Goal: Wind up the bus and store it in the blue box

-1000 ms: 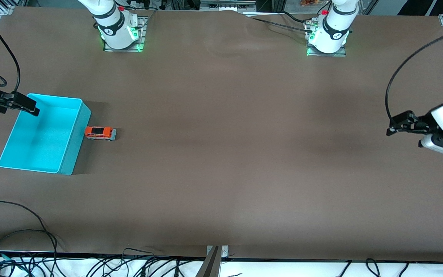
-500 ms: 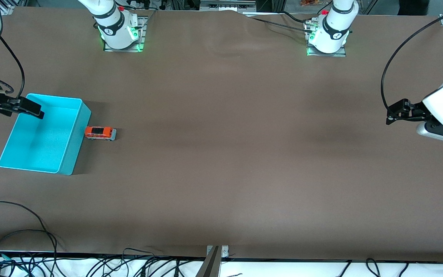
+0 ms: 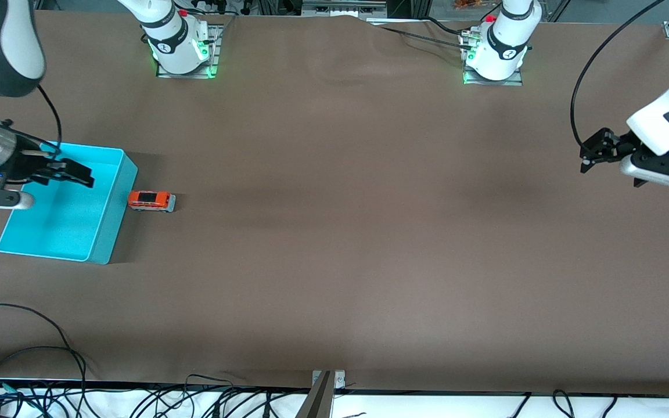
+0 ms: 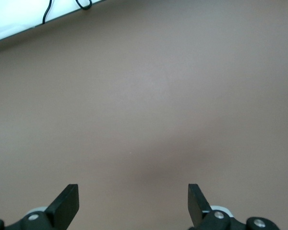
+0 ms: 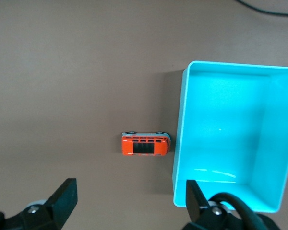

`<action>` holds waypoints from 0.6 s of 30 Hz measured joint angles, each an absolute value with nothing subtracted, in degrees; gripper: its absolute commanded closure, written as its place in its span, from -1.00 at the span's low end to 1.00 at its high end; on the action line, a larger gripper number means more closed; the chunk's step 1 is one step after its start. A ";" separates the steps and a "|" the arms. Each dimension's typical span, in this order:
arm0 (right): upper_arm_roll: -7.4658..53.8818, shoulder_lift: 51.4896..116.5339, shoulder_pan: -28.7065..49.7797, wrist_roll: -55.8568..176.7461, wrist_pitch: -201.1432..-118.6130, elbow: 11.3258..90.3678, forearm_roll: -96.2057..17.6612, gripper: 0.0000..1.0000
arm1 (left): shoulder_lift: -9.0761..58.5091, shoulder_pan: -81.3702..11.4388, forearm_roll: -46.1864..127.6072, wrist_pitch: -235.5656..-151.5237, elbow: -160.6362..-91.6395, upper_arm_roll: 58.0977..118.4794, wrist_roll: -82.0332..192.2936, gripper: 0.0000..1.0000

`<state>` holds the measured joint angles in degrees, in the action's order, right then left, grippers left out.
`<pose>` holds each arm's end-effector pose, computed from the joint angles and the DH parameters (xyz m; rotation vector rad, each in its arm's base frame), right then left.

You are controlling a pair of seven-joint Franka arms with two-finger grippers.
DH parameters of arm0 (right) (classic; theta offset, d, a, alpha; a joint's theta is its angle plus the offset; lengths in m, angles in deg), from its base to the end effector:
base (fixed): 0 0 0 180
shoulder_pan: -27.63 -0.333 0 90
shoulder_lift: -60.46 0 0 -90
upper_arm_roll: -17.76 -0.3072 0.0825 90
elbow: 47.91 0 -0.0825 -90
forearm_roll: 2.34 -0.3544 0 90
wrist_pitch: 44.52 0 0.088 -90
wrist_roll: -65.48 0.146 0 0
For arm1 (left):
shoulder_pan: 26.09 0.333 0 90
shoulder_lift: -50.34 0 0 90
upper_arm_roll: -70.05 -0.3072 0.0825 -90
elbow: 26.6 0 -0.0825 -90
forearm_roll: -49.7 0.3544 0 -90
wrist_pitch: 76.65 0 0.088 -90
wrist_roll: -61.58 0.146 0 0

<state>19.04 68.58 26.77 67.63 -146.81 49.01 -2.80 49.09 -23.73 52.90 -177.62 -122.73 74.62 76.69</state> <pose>0.5696 -0.0026 0.4631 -3.1359 0.0731 0.0753 0.5481 -0.0137 0.5346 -3.0431 0.4772 -0.0868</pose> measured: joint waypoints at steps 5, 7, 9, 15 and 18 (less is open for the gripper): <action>17.95 68.19 26.73 67.63 -151.19 53.59 -2.80 -1.00 | 51.43 -23.75 52.71 -177.62 -124.94 74.58 76.68 -1.00; 17.51 67.96 26.70 67.65 -152.70 55.35 -2.80 -1.00 | 52.02 -23.75 51.70 -177.60 -125.33 74.56 76.62 -1.00; 17.21 67.65 26.67 67.67 -153.96 57.04 -2.80 -1.00 | 52.45 -23.75 50.32 -177.41 -125.62 74.50 76.53 -1.00; 17.04 66.48 26.67 67.67 -157.13 61.87 -2.80 -1.00 | 52.86 -24.06 48.94 -176.87 -125.89 74.04 76.52 -1.00; 17.04 65.98 26.67 67.67 -159.41 64.61 -2.81 -1.00 | 52.86 -24.37 48.94 -176.85 -125.89 73.91 76.52 -1.00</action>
